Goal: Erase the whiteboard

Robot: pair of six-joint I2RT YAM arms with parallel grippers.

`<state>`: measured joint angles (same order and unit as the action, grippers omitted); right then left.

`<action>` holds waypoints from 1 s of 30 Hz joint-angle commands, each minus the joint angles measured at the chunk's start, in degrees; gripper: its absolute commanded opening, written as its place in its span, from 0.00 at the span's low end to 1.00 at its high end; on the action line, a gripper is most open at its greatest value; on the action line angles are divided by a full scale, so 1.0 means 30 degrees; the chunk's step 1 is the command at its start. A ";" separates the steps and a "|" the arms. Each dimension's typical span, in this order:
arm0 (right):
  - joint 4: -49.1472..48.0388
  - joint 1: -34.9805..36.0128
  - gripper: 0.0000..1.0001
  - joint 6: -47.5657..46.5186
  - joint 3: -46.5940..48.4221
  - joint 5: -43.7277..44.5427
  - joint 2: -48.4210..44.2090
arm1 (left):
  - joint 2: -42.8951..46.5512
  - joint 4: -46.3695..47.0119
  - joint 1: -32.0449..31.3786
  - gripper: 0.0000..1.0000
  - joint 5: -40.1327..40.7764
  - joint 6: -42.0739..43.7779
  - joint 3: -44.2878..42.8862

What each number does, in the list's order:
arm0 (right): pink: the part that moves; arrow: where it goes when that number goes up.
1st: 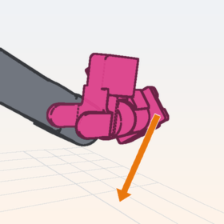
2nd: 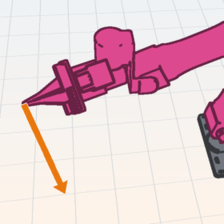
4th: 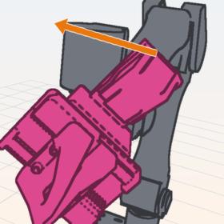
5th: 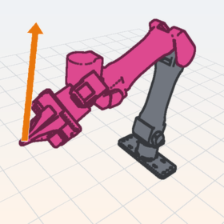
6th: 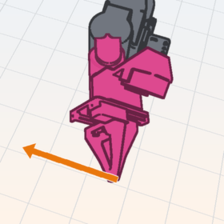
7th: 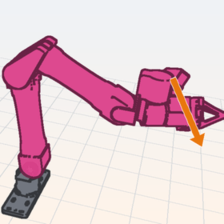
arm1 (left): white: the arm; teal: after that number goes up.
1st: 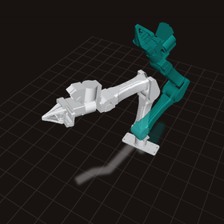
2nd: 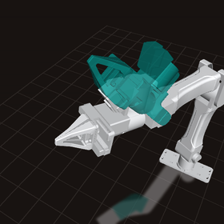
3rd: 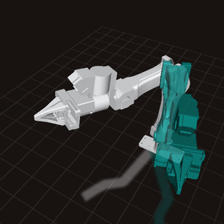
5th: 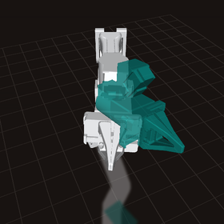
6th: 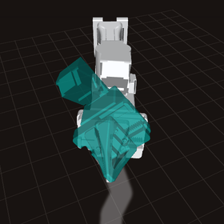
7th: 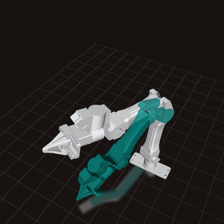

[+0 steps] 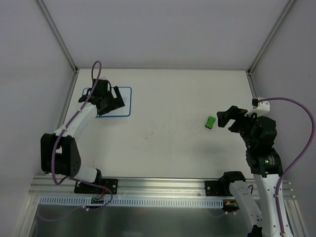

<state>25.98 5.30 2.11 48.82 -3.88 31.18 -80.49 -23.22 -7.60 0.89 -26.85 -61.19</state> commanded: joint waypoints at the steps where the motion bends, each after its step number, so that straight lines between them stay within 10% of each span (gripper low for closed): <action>1: -0.0690 0.0138 0.99 0.0293 -0.0129 -0.1137 0.0212 | -0.2402 0.0505 -0.1070 0.89 0.0759 -0.0776 -0.2597; 9: -0.0690 0.0109 0.99 0.0176 -0.0569 -0.1753 0.0183 | -0.7910 0.0505 -0.2301 0.75 0.1843 -0.1040 -0.5237; 30: -0.0690 0.0138 0.99 0.0293 -0.0980 -0.1900 -0.0197 | -1.0875 0.0475 -0.3854 0.32 0.1903 -0.1975 -0.4682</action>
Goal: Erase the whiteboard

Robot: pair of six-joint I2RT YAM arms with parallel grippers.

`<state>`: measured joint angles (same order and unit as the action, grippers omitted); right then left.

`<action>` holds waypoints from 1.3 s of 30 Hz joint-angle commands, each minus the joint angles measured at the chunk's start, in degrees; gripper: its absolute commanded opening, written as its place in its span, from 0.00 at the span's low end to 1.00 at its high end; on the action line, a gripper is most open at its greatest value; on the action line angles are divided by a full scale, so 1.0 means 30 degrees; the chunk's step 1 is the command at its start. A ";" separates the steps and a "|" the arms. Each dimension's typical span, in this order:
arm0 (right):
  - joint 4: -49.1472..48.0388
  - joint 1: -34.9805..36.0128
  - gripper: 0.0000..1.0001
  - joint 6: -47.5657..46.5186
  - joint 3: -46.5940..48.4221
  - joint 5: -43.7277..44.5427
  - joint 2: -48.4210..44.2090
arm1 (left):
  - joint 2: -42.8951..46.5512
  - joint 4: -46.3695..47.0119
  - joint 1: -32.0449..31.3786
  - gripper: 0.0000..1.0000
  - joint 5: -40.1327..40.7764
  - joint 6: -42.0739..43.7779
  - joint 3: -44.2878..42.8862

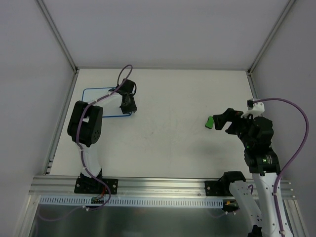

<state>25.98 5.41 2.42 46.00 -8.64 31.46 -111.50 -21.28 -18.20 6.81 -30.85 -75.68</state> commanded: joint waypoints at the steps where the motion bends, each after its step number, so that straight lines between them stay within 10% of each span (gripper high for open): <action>1: -0.0690 0.0130 0.99 0.0162 -0.0069 -0.0312 -0.0408 | -0.0566 -0.0202 -0.0379 0.29 -0.0159 -0.0702 0.0206; 10: -0.0690 0.0101 0.99 0.0278 -0.0157 -0.0136 -0.0790 | -0.0683 -0.0232 -0.3393 0.05 -0.2238 -0.2283 0.0881; 22: -0.0690 0.0130 0.99 0.1186 -0.0741 -0.0137 -0.0528 | -0.3407 -0.0261 -1.1217 0.04 -0.4378 -0.5302 -0.2631; 26: -0.0661 0.0101 0.99 0.1801 -0.1239 0.0770 -0.0118 | -0.3848 -0.0320 -1.1864 0.12 -0.4554 -0.5185 -0.4913; 35: -0.0485 0.0130 0.99 0.2710 -0.1359 0.3876 0.4091 | -0.0454 -0.0349 -1.1457 0.95 -0.1837 -0.3313 -0.5656; 39: -0.0485 0.0276 0.99 0.2915 -0.0569 0.5191 0.7253 | 0.2499 -0.0378 -1.0288 0.99 -0.0489 -0.2668 -0.3991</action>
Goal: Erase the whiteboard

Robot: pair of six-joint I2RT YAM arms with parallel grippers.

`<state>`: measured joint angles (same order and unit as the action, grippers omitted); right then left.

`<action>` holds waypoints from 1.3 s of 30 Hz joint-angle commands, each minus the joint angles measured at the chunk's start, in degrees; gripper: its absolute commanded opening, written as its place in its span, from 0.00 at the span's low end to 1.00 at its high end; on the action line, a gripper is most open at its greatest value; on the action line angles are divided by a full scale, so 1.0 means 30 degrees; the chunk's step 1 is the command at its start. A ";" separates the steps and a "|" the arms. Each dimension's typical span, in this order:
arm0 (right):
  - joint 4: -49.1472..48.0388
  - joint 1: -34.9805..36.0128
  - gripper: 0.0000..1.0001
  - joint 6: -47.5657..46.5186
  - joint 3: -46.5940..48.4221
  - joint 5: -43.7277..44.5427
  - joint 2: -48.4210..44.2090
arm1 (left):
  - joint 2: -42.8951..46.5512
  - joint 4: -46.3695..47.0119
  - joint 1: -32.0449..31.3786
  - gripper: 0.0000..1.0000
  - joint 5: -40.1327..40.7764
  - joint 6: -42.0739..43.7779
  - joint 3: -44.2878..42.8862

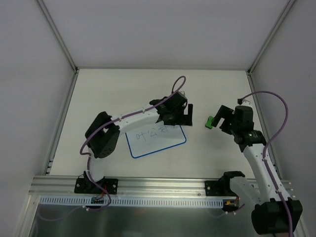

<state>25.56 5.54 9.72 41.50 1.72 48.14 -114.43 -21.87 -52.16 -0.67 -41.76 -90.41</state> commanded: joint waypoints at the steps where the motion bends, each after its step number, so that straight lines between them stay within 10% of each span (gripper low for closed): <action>1: -0.0318 0.0320 0.99 0.0511 0.1398 0.1975 0.2403 | 0.4037 -0.0181 0.1359 0.99 0.2299 0.1086 0.1421; 20: -0.0317 0.1346 0.66 0.2826 0.6675 0.3969 1.4801 | 1.4998 -0.0386 1.0032 0.98 0.2040 0.1118 1.6069; 39: -0.0815 0.1259 0.40 0.2592 0.7321 0.3852 1.7440 | 1.4854 -0.0182 1.0092 0.85 0.2888 0.0443 1.6603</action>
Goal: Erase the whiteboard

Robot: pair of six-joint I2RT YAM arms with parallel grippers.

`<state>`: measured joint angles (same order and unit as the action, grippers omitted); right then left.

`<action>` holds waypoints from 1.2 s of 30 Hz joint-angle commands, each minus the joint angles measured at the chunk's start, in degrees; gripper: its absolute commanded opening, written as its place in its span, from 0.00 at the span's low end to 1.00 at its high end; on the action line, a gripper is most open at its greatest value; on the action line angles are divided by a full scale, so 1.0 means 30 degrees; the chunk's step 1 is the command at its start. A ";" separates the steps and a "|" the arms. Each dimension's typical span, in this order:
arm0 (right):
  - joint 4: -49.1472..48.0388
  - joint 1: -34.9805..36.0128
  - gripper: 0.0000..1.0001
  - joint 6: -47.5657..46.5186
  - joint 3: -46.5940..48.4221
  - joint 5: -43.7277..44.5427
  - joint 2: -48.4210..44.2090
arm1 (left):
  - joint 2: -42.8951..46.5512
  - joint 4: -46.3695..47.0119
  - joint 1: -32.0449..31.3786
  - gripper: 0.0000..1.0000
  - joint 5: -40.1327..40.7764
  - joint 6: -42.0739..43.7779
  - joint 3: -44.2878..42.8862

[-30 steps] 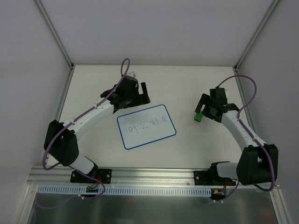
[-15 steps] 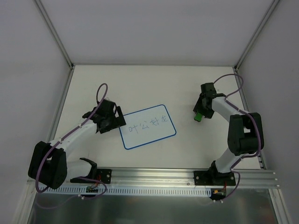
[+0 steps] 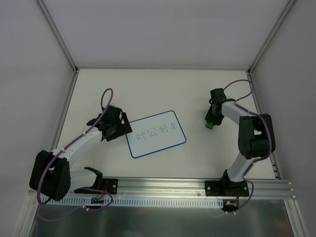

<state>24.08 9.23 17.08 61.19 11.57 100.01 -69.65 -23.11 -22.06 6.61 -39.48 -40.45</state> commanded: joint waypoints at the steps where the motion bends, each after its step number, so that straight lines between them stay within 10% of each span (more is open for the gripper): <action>1: -0.0349 0.0056 0.37 0.0049 0.0698 0.0624 0.0122 | -0.0278 0.0292 0.0060 0.83 0.0404 -0.0373 -0.0053; 12: -0.0408 0.3739 0.01 -0.2968 0.0638 0.1093 -0.2396 | -0.2798 0.1697 0.0060 0.57 0.0609 -0.0754 -0.0141; 36: -0.0349 1.0544 0.00 -0.3409 0.3685 -0.0196 0.1378 | -0.5231 0.2343 0.0089 0.00 0.0580 -0.0901 0.0035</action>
<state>22.96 40.36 7.29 69.63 11.18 102.45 -83.13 -14.63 -22.04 7.73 -41.91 -40.91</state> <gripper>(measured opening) 0.365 0.011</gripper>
